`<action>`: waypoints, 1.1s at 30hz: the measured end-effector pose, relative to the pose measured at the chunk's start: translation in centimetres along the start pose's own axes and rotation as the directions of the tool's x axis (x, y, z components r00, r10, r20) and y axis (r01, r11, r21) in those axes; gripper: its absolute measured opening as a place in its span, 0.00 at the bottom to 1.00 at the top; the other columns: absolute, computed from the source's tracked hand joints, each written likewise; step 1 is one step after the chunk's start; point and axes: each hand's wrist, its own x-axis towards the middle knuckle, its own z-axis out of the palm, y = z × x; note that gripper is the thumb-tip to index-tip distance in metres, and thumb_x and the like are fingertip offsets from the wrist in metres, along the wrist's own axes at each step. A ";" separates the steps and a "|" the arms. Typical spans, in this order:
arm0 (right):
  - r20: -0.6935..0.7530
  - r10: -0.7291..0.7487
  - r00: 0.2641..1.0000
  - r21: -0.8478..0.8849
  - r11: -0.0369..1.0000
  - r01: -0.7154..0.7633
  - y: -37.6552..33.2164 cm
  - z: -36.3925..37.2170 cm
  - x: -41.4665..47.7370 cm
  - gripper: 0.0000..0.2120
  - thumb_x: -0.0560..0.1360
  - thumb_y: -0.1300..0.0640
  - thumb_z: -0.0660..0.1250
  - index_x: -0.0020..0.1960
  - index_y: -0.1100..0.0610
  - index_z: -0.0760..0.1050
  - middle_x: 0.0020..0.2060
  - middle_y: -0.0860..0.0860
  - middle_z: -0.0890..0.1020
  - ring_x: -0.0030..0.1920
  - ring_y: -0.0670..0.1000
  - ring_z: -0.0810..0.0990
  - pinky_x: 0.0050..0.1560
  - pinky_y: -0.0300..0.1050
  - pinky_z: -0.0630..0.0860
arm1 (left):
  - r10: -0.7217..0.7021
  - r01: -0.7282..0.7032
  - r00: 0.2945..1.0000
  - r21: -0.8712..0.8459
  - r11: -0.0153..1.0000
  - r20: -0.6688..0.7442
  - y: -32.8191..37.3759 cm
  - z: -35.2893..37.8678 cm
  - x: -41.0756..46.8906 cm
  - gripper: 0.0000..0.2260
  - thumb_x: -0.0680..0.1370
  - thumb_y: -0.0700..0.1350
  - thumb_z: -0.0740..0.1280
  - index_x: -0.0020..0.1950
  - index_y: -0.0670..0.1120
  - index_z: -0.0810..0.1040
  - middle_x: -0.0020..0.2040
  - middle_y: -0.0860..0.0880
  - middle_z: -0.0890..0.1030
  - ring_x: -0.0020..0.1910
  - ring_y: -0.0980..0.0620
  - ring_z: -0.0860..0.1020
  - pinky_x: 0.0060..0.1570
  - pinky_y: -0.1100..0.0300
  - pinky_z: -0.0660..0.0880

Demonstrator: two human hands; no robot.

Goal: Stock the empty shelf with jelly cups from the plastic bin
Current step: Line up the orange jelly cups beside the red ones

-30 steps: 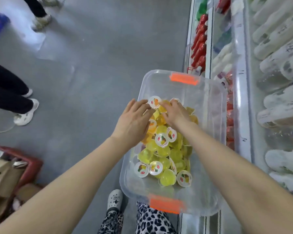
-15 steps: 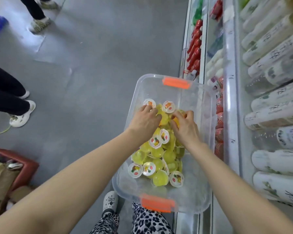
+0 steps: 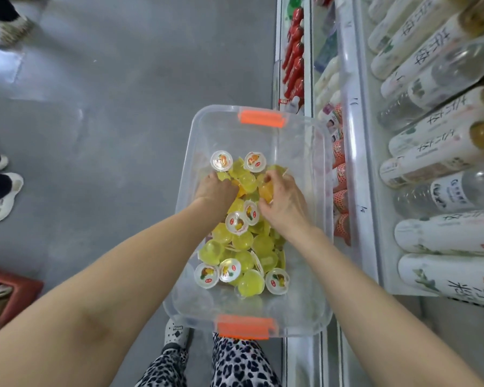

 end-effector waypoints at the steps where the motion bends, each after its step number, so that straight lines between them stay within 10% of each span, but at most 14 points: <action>1: -0.020 0.023 1.000 0.020 1.000 -0.023 0.0 -0.3 -0.2 0.20 0.73 0.54 0.69 0.60 0.54 0.63 0.48 0.50 0.71 0.46 0.52 0.73 0.46 0.43 0.69 | -0.001 0.000 1.000 -0.055 0.998 -0.028 0.1 -0.4 -0.3 0.23 0.76 0.41 0.68 0.69 0.46 0.66 0.59 0.48 0.75 0.57 0.43 0.73 0.47 0.56 0.68; 12: -0.185 0.054 0.981 0.000 0.998 -0.055 -2.1 -4.1 -5.3 0.19 0.72 0.56 0.68 0.61 0.52 0.68 0.55 0.54 0.71 0.49 0.55 0.76 0.50 0.46 0.71 | -0.111 -0.160 0.931 -0.661 0.733 -0.349 -0.5 -1.4 -6.9 0.25 0.70 0.46 0.70 0.63 0.44 0.66 0.56 0.44 0.70 0.46 0.42 0.76 0.42 0.54 0.69; 25: -0.568 0.198 0.799 0.146 0.980 -0.138 -6.5 -5.7 -20.9 0.19 0.72 0.53 0.69 0.62 0.53 0.74 0.54 0.52 0.72 0.53 0.53 0.76 0.53 0.41 0.69 | 0.060 -0.480 0.755 -0.488 0.729 -0.653 1.2 -1.1 -19.4 0.23 0.76 0.53 0.68 0.67 0.45 0.70 0.60 0.44 0.73 0.53 0.41 0.76 0.50 0.48 0.73; 33: -0.669 0.315 0.673 0.147 0.944 -0.297 -7.5 -7.0 -34.5 0.27 0.73 0.51 0.70 0.69 0.53 0.67 0.57 0.55 0.75 0.56 0.53 0.74 0.53 0.44 0.69 | 0.228 -0.724 0.606 -0.410 0.554 -0.762 6.1 -2.7 -27.6 0.25 0.70 0.54 0.75 0.60 0.44 0.71 0.56 0.47 0.77 0.54 0.48 0.75 0.46 0.60 0.67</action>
